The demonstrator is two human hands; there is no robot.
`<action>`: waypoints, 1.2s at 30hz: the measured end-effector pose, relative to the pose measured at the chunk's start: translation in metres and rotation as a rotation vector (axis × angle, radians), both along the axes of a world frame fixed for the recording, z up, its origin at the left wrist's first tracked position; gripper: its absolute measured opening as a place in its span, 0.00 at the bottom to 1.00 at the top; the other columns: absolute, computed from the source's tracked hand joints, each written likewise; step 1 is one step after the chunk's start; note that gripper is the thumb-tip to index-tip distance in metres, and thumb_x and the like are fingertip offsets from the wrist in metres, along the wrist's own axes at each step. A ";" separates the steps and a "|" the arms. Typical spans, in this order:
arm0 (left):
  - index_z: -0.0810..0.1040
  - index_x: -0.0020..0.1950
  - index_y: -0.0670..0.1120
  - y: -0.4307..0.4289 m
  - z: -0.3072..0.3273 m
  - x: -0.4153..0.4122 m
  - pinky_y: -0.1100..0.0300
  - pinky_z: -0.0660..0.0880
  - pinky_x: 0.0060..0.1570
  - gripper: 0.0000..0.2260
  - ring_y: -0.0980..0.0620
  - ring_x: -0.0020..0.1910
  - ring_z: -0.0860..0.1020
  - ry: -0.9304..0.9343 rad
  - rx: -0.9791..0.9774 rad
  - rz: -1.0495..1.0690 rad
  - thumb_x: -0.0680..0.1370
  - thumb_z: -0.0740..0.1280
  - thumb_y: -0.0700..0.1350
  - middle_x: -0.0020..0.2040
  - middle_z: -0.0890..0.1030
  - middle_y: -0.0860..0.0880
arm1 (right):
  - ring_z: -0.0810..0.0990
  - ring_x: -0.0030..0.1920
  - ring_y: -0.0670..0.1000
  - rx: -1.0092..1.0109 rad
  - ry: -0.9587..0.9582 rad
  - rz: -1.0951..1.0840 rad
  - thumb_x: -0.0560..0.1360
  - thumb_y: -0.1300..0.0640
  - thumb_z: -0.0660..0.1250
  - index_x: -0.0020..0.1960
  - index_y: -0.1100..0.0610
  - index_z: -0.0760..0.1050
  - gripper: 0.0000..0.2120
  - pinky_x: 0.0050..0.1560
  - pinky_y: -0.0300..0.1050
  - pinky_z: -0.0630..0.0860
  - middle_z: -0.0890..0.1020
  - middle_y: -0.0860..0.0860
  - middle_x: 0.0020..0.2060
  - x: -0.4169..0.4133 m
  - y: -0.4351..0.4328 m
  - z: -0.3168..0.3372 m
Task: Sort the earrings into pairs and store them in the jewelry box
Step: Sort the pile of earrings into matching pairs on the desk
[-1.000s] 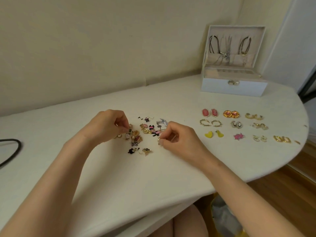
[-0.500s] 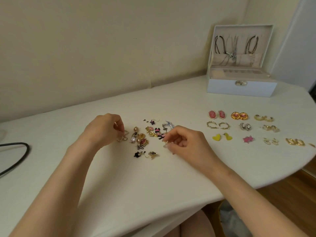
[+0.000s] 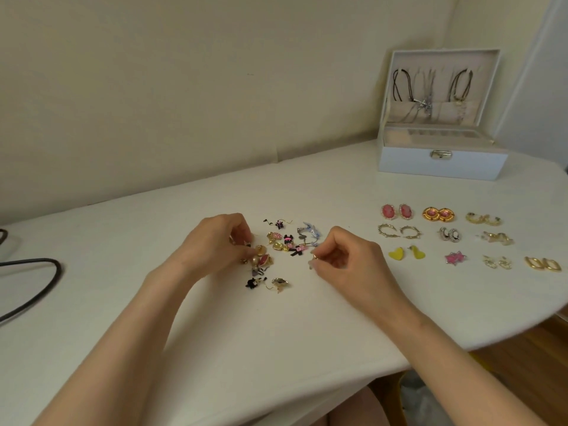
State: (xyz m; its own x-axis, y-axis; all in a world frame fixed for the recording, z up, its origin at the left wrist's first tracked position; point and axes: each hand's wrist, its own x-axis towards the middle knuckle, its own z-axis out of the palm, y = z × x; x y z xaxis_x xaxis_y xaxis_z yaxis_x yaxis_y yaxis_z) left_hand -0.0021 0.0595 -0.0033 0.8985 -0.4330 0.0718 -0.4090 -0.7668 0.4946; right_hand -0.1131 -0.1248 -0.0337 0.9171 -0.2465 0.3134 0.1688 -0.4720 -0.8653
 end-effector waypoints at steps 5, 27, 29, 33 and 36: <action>0.75 0.45 0.48 -0.001 0.002 -0.002 0.62 0.64 0.32 0.07 0.58 0.35 0.71 -0.024 -0.024 0.038 0.72 0.71 0.48 0.38 0.74 0.56 | 0.75 0.34 0.45 0.007 -0.009 -0.077 0.70 0.66 0.70 0.40 0.57 0.77 0.06 0.40 0.41 0.75 0.79 0.46 0.33 0.005 -0.006 -0.004; 0.74 0.47 0.52 -0.028 -0.002 -0.029 0.66 0.68 0.42 0.07 0.60 0.43 0.70 -0.066 -0.037 -0.368 0.72 0.70 0.48 0.42 0.75 0.60 | 0.79 0.33 0.45 0.209 -0.040 -0.163 0.69 0.63 0.73 0.37 0.52 0.80 0.07 0.33 0.35 0.75 0.82 0.48 0.31 0.003 -0.010 0.000; 0.73 0.47 0.55 -0.030 -0.005 -0.029 0.69 0.66 0.41 0.07 0.61 0.46 0.68 -0.115 0.003 -0.412 0.72 0.70 0.49 0.42 0.74 0.62 | 0.78 0.32 0.44 0.229 -0.050 -0.177 0.69 0.64 0.73 0.36 0.52 0.80 0.08 0.32 0.34 0.74 0.82 0.48 0.30 0.003 -0.011 0.001; 0.76 0.48 0.55 -0.027 -0.007 -0.022 0.69 0.65 0.46 0.09 0.61 0.48 0.67 -0.142 0.012 -0.421 0.71 0.71 0.53 0.45 0.73 0.60 | 0.77 0.31 0.43 0.205 -0.055 -0.180 0.69 0.64 0.72 0.35 0.52 0.80 0.08 0.31 0.35 0.74 0.81 0.45 0.30 0.003 -0.011 0.003; 0.77 0.49 0.53 -0.023 -0.001 -0.019 0.62 0.70 0.46 0.09 0.60 0.44 0.72 -0.160 -0.157 -0.262 0.72 0.69 0.54 0.46 0.76 0.58 | 0.75 0.31 0.42 0.170 -0.073 -0.196 0.69 0.64 0.72 0.35 0.52 0.80 0.08 0.34 0.38 0.74 0.81 0.43 0.30 0.002 -0.012 0.003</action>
State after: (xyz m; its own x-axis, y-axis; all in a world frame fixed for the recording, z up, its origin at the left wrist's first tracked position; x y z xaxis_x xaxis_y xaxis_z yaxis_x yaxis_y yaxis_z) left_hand -0.0206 0.0368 -0.0038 0.7303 -0.6201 0.2866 -0.6639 -0.5451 0.5120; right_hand -0.1108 -0.1363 -0.0308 0.8231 -0.4717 0.3162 0.1540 -0.3504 -0.9238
